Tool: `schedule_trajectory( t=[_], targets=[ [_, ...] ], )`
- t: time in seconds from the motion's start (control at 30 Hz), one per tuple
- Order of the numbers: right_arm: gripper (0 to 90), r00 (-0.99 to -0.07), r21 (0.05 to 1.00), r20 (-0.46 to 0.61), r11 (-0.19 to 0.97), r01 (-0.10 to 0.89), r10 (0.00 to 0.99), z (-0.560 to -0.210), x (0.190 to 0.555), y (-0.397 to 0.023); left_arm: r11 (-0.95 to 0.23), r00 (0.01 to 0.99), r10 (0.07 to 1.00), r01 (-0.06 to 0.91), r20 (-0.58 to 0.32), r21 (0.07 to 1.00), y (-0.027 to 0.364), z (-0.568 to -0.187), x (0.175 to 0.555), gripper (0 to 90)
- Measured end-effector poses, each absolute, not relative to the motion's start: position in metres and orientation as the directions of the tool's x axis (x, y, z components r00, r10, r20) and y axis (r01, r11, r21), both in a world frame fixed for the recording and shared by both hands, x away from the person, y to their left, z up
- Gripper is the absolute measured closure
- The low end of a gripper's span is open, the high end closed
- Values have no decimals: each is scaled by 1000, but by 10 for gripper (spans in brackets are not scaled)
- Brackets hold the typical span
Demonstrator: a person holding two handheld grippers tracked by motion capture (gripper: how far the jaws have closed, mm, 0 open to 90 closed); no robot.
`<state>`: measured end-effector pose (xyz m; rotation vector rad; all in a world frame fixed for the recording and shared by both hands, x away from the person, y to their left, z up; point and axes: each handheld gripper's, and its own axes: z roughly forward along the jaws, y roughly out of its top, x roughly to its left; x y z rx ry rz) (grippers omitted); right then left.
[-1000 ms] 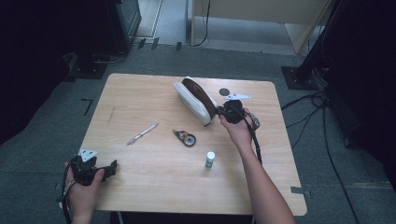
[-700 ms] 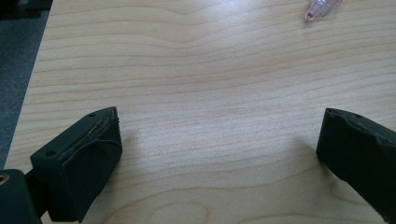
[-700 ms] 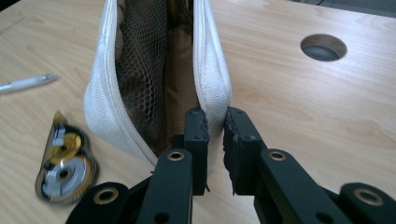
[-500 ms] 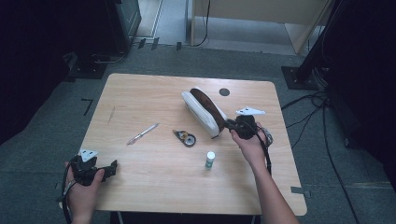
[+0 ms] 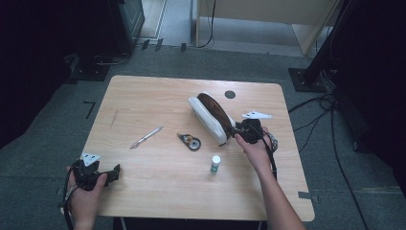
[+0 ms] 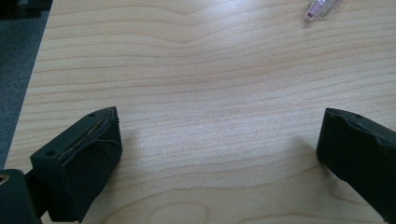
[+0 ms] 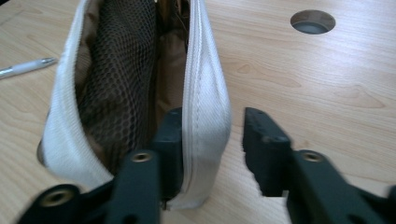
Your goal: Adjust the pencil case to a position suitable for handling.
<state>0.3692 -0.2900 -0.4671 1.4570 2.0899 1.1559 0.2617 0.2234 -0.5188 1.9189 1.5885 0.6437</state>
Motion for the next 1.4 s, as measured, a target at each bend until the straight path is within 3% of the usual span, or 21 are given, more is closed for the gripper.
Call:
schedule_trajectory(
  t=[0.07,0.2,0.53,0.9,1.0,1.07,1.13,1.27,1.4],
  targets=[
    [718,-421,772,184,135,621,888,-469,372,-287,-141,183,983,713,11,687,223,-519,262,3],
    [765,-453,778,175,158,607,874,-469,371,-285,-140,183,983,714,11,686,223,-519,262,2],
    [787,-591,781,126,288,555,796,-463,358,-288,-140,182,983,714,12,686,223,-519,262,3],
    [789,-672,743,215,327,583,709,-467,351,-314,-141,182,983,714,12,686,223,-519,262,3],
    [759,-661,743,212,322,588,719,-467,352,-316,-140,182,983,714,11,686,223,-519,262,3],
    [603,-631,739,202,307,600,749,-469,355,-309,-140,182,983,714,12,686,223,-519,262,2],
    [599,-636,729,167,340,594,753,-475,358,-301,-138,181,984,713,11,687,223,-519,262,2],
    [796,-636,736,178,327,592,751,-482,361,-293,-139,181,983,713,11,688,223,-519,262,3],
    [838,-651,747,179,328,578,738,-484,363,-292,-139,181,983,713,11,687,223,-519,262,3]
  ],
)
